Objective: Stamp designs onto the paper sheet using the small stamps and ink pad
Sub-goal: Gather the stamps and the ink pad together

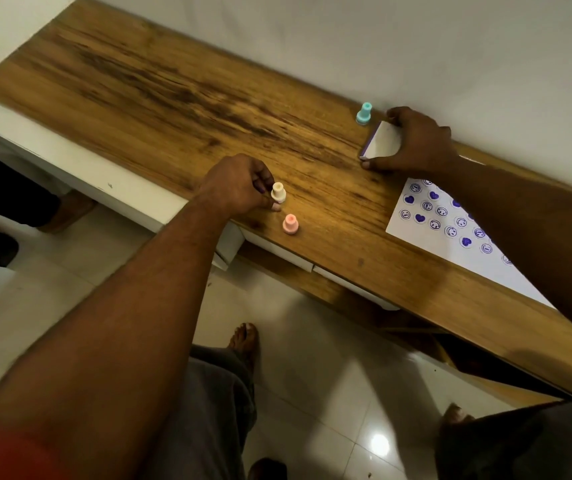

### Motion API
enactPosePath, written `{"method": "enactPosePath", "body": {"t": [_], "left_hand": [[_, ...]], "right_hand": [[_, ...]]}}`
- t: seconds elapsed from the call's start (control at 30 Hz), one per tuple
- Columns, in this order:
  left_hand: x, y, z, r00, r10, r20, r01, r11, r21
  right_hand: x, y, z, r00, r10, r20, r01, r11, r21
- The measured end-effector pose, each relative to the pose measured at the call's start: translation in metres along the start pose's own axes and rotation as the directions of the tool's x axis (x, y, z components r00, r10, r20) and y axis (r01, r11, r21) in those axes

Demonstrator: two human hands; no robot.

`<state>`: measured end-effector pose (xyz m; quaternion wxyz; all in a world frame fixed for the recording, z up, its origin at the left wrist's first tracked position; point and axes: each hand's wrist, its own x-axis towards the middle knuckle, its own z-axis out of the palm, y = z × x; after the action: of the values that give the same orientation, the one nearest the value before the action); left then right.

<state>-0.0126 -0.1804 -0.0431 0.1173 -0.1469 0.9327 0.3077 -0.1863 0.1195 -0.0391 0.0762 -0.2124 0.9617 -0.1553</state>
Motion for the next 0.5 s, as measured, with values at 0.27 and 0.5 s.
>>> {"method": "enactPosePath", "body": {"t": [0.27, 0.5], "left_hand": [[-0.001, -0.001, 0.000, 1.000, 0.006, -0.004, -0.006, 1.000, -0.021], [0.001, 0.000, 0.003, 1.000, 0.018, -0.008, -0.019, 0.997, -0.081]], "right_hand": [[-0.003, 0.000, -0.001, 1.000, -0.006, 0.009, 0.006, 1.000, -0.016], [-0.024, -0.033, -0.009, 0.950, -0.215, -0.227, 0.232, 0.971, 0.053]]}}
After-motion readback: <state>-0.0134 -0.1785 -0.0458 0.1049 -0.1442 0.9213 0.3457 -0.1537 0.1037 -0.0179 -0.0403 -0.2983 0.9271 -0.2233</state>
